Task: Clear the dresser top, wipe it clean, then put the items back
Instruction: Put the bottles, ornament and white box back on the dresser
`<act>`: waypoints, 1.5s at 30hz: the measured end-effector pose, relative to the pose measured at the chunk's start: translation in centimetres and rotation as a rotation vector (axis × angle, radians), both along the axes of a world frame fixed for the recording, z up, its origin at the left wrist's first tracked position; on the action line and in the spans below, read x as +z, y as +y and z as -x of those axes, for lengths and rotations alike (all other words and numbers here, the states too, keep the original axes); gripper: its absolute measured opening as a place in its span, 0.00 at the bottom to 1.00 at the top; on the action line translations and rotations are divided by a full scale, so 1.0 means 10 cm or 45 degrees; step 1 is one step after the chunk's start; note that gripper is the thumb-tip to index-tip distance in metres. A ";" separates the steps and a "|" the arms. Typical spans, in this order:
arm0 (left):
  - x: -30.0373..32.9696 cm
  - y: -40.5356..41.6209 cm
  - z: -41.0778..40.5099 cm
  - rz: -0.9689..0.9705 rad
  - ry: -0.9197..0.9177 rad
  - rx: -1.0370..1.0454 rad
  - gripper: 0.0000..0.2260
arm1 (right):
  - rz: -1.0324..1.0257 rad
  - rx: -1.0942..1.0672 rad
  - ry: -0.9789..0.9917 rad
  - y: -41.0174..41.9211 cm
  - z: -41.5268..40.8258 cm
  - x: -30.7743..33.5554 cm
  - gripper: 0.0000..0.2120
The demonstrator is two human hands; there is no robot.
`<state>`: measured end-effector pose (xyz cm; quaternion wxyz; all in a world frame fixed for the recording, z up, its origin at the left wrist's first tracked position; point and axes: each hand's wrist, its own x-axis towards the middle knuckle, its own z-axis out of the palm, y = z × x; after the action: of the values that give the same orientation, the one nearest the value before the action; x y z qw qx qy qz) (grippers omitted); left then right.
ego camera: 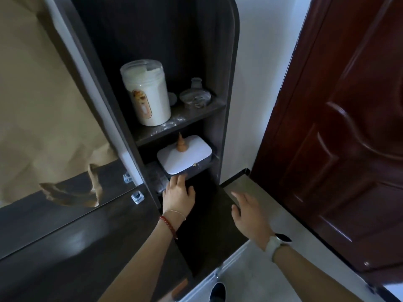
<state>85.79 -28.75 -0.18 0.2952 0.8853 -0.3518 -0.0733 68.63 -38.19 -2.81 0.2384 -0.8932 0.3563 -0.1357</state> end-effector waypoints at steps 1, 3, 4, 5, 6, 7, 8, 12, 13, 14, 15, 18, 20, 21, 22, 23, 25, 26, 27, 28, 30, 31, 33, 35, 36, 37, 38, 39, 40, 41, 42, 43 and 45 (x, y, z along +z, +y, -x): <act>0.00 -0.09 -0.09 0.036 0.016 0.044 0.19 | 0.006 0.031 -0.015 -0.09 -0.09 0.01 0.19; -0.01 -0.30 -0.29 0.106 0.063 0.130 0.22 | 0.006 0.116 -0.009 -0.27 -0.31 0.05 0.19; 0.00 -0.40 -0.38 0.129 0.101 0.172 0.23 | -0.006 0.151 -0.008 -0.36 -0.43 0.06 0.19; 0.00 -0.51 -0.48 0.149 0.145 0.213 0.24 | -0.039 0.170 -0.008 -0.46 -0.56 0.06 0.19; 0.01 -0.61 -0.56 0.167 0.196 0.257 0.26 | -0.087 0.177 -0.013 -0.54 -0.69 0.08 0.19; 0.01 -0.71 -0.64 0.191 0.241 0.293 0.27 | -0.141 0.172 -0.030 -0.62 -0.81 0.09 0.19; 0.00 -0.79 -0.71 0.207 0.276 0.321 0.28 | -0.190 0.152 -0.051 -0.69 -0.94 0.10 0.19; -0.11 -1.09 -0.94 0.085 0.287 0.412 0.25 | -0.320 0.045 -0.097 -0.90 -1.35 0.09 0.22; -0.12 -1.14 -0.98 0.074 0.264 0.443 0.22 | -0.321 0.032 -0.090 -0.93 -1.42 0.08 0.23; -0.09 -1.17 -0.98 0.078 0.227 0.481 0.18 | -0.316 0.019 -0.084 -0.96 -1.47 0.06 0.23; -0.06 -1.20 -0.98 0.081 0.176 0.519 0.15 | -0.315 0.018 -0.072 -0.99 -1.53 0.04 0.24; 0.02 -1.18 -0.93 0.136 0.147 0.561 0.13 | -0.334 0.020 -0.070 -1.08 -1.67 -0.04 0.24; -0.04 -1.11 -0.88 0.258 0.163 0.573 0.16 | -0.366 0.026 -0.076 -1.12 -1.75 -0.07 0.24; -0.08 -1.06 -0.83 0.318 0.149 0.598 0.19 | -0.393 0.026 -0.082 -1.14 -1.78 -0.09 0.24; -0.13 -1.01 -0.79 0.346 0.135 0.625 0.22 | -0.431 0.020 -0.087 -1.15 -1.81 -0.11 0.24; -0.17 -0.96 -0.74 0.352 0.125 0.654 0.24 | -0.473 0.003 -0.085 -1.15 -1.83 -0.13 0.25; -0.20 -0.88 -0.65 0.350 0.189 0.695 0.25 | -0.534 -0.021 -0.093 -1.17 -1.86 -0.16 0.24; -0.17 -0.87 -0.63 0.356 0.250 0.707 0.23 | -0.552 -0.025 -0.109 -1.18 -1.87 -0.17 0.23; -0.16 -0.86 -0.61 0.365 0.291 0.702 0.19 | -0.579 -0.025 -0.115 -1.19 -1.86 -0.16 0.22; -0.14 -0.87 -0.61 0.390 0.313 0.700 0.16 | -0.608 -0.021 -0.124 -1.19 -1.84 -0.15 0.21; -0.13 -0.87 -0.60 0.453 0.336 0.735 0.13 | -0.683 -0.022 -0.158 -1.19 -1.76 -0.16 0.19; -0.11 -0.86 -0.58 0.493 0.346 0.763 0.12 | -0.732 -0.019 -0.195 -1.18 -1.67 -0.14 0.19; -0.06 -0.80 -0.46 0.535 0.376 0.749 0.11 | -0.777 -0.004 -0.299 -1.17 -1.47 -0.16 0.19; -0.07 -0.74 -0.28 0.545 0.378 0.675 0.10 | -0.834 -0.026 -0.392 -1.17 -1.22 -0.18 0.16; -0.08 -0.71 -0.17 0.555 0.397 0.647 0.09 | -0.892 -0.052 -0.435 -1.18 -1.10 -0.19 0.14; -0.10 -0.69 -0.06 0.563 0.419 0.634 0.09 | -0.962 -0.075 -0.458 -1.18 -0.99 -0.20 0.13; -0.13 -0.68 0.05 0.574 0.439 0.631 0.08 | -1.045 -0.081 -0.477 -1.19 -0.87 -0.22 0.14; -0.16 -0.65 0.14 0.592 0.444 0.638 0.08 | -1.133 -0.076 -0.484 -1.19 -0.77 -0.24 0.15; -0.18 -0.63 0.24 0.618 0.444 0.650 0.07 | -1.214 -0.073 -0.495 -1.19 -0.66 -0.27 0.15; -0.21 -0.59 0.33 0.636 0.429 0.666 0.07 | -1.291 -0.065 -0.504 -1.18 -0.56 -0.29 0.16; -0.23 -0.56 0.42 0.652 0.404 0.673 0.07 | -1.348 -0.044 -0.503 -1.19 -0.46 -0.32 0.16; -0.26 -0.51 0.52 0.654 0.376 0.681 0.06 | -1.386 -0.017 -0.467 -1.19 -0.36 -0.37 0.17; -0.32 -0.40 0.70 0.666 0.367 0.716 0.06 | -1.460 0.055 -0.376 -1.18 -0.20 -0.46 0.16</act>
<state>78.76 -32.79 -3.34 0.5650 0.8228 -0.0578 -0.0210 70.67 -50.00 -7.39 0.7329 -0.6004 0.3176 -0.0395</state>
